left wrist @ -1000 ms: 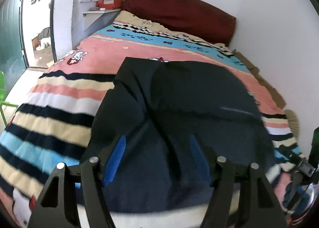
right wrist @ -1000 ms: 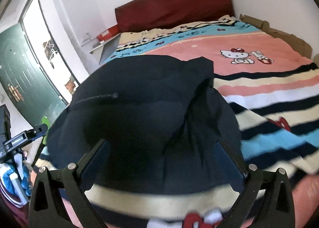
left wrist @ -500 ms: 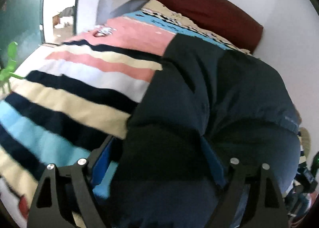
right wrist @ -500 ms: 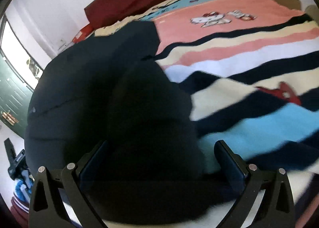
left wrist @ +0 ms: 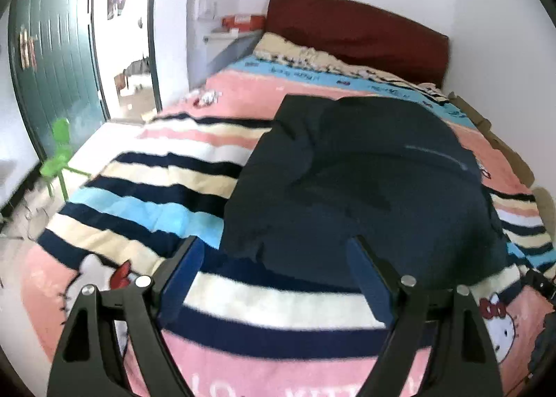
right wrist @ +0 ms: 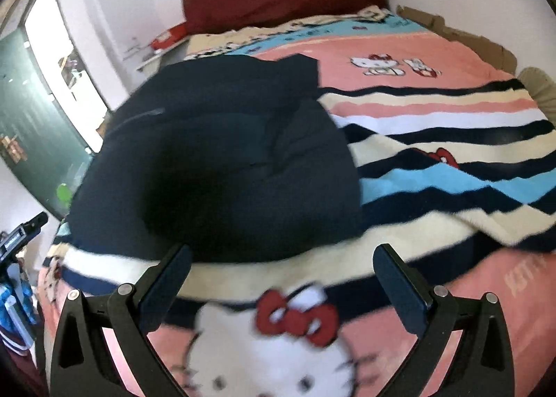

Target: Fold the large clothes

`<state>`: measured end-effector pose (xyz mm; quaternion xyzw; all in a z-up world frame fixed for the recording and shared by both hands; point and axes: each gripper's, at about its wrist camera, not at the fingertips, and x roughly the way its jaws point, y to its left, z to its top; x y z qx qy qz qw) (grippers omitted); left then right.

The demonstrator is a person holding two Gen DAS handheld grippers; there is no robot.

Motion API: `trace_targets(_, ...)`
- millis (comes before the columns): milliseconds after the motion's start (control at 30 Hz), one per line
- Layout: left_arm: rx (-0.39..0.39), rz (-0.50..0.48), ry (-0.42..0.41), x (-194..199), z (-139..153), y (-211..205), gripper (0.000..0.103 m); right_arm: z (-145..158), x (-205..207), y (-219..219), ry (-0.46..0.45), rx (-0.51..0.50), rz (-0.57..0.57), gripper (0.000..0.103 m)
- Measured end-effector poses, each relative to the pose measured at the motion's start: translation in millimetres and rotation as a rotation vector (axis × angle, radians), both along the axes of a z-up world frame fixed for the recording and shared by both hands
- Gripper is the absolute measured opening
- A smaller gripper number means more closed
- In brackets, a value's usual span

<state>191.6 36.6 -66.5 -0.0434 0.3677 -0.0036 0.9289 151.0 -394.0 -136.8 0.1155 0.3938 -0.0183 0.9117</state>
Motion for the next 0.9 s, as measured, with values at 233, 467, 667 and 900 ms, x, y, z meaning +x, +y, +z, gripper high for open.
trace_targets(233,0.082,-0.03,-0.127,-66.6,40.9,-32.7,0.084,27.8,-55.6,52.1,-0.071,-0.066,0.021,0.102)
trace_targets(467,0.124,-0.02,-0.221,-109.7,60.9,-32.7,0.084,37.8,-89.6,81.0,-0.105,-0.121,-0.004,0.102)
trace_targets(667,0.11,0.003,-0.212,-116.0,59.5,-23.2,0.084,37.7,-104.6,96.1,-0.101,-0.18,-0.002,0.102)
trace_targets(900,0.101,-0.008,-0.203,-116.5,54.0,-20.9,0.084,43.0,-110.8,97.9,-0.121,-0.219,-0.013,0.102)
